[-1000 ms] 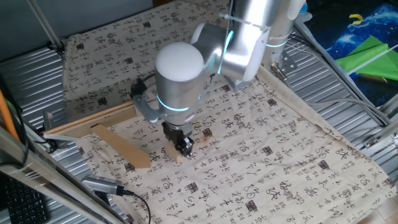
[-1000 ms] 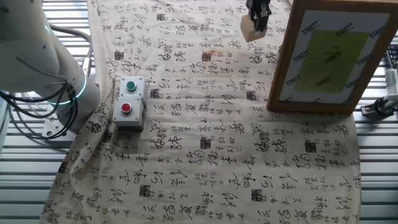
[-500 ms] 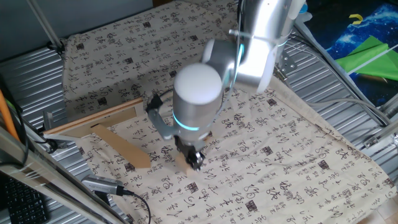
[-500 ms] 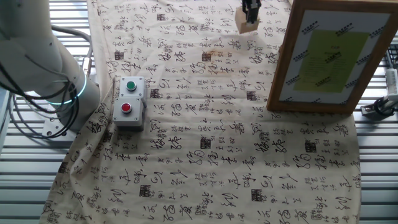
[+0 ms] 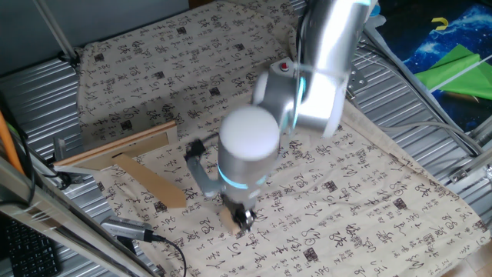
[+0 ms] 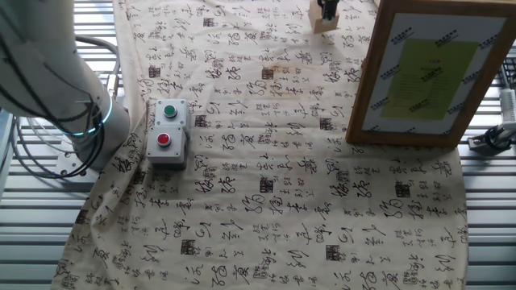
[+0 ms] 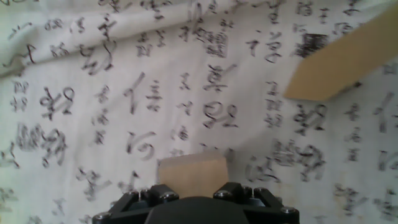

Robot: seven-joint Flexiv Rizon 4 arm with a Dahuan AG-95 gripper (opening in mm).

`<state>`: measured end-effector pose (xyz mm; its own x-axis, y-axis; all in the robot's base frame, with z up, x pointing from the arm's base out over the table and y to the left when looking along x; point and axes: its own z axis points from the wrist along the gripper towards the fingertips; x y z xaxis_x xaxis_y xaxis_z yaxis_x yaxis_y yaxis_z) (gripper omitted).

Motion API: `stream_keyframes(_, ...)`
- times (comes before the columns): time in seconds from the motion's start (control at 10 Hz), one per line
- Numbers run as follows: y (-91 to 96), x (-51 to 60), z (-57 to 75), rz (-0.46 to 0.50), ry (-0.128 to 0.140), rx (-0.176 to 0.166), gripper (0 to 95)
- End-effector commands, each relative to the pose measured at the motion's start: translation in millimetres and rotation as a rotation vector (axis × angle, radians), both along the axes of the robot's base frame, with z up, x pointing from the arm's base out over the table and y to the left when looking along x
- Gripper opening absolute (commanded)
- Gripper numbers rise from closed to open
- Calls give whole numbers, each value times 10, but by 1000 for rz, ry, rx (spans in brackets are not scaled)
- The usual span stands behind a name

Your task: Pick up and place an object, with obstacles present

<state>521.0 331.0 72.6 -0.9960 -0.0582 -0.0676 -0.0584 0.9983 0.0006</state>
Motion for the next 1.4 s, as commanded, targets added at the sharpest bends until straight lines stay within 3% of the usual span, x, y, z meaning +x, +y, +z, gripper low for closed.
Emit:
stream_keyframes(0.1,-6,-55,6,-12,4,-1,0)
stream_keyframes(0.6,63,-115,-49,-92,17,21,0)
stream_keyframes(1.4,90,-116,-157,-148,32,8,0)
